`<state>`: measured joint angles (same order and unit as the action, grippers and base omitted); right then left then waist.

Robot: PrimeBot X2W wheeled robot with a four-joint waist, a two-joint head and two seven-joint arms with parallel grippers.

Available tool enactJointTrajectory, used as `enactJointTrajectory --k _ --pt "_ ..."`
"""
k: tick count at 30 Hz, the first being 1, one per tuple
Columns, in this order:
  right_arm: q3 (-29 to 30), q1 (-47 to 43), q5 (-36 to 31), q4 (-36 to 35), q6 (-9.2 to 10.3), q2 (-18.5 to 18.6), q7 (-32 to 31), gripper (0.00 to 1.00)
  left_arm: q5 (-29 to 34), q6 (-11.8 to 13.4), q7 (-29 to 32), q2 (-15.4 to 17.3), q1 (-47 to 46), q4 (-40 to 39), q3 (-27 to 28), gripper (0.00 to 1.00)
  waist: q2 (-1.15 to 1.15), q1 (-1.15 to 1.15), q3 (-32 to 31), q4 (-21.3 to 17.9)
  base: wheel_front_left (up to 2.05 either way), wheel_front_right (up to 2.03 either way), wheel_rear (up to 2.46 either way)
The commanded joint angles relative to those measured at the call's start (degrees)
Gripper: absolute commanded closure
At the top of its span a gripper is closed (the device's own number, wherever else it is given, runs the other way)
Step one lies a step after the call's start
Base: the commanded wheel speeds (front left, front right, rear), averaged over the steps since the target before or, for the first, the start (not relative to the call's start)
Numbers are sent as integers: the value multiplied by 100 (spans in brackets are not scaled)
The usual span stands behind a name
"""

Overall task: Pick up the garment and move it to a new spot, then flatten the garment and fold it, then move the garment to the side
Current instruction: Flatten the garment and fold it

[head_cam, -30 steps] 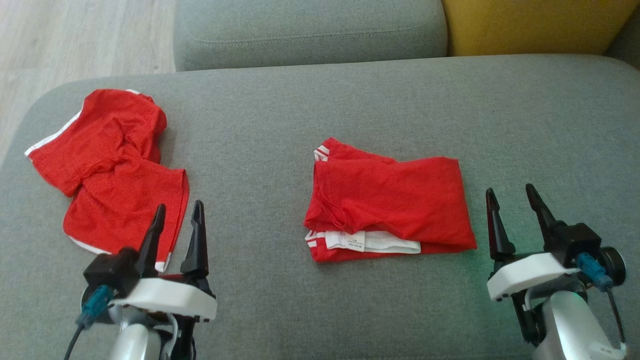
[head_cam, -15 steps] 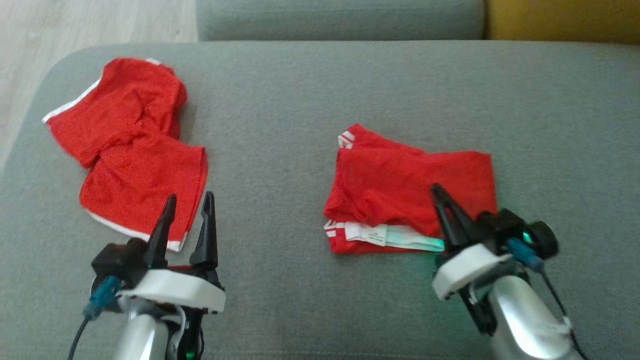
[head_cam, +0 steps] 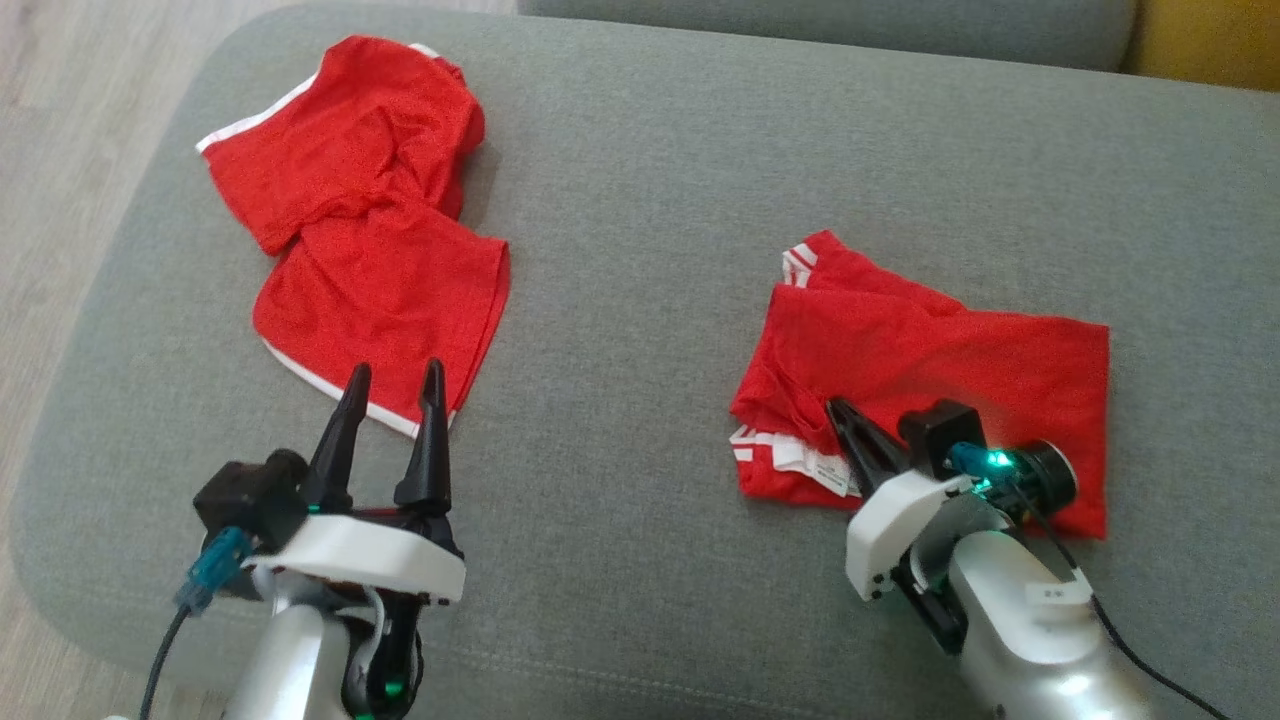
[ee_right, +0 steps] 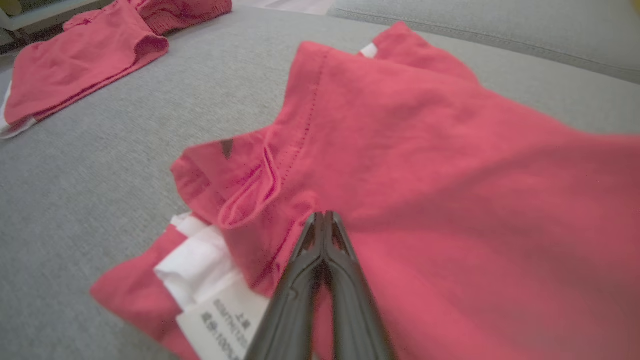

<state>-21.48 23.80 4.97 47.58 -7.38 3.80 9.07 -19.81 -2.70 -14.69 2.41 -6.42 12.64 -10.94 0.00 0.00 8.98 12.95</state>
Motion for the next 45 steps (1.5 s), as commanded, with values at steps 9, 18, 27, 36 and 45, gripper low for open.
enactJointTrajectory --k 9,18,27,36,45 --pt "-1208 266 941 -57 -11 -89 313 100 -5 45 -30 47 -212 -141 181 0 0 0 -46 25 0 0 0" --pt "-1403 550 1400 -121 -11 -91 427 100 32 51 -30 47 -176 -175 249 0 0 0 -160 -299 0 0 0" --pt "-212 624 1187 -685 -11 185 568 100 -30 20 -30 47 -182 -300 383 0 0 0 -300 -832 0 0 0" --pt "1490 -116 676 -1851 -11 416 528 61 3 0 -30 47 -282 -377 317 0 0 0 -349 -1172 0 0 0" --pt "1980 -895 54 -2497 -11 165 409 0 129 22 -30 47 -165 -280 169 0 0 0 -396 -1237 0 0 0"
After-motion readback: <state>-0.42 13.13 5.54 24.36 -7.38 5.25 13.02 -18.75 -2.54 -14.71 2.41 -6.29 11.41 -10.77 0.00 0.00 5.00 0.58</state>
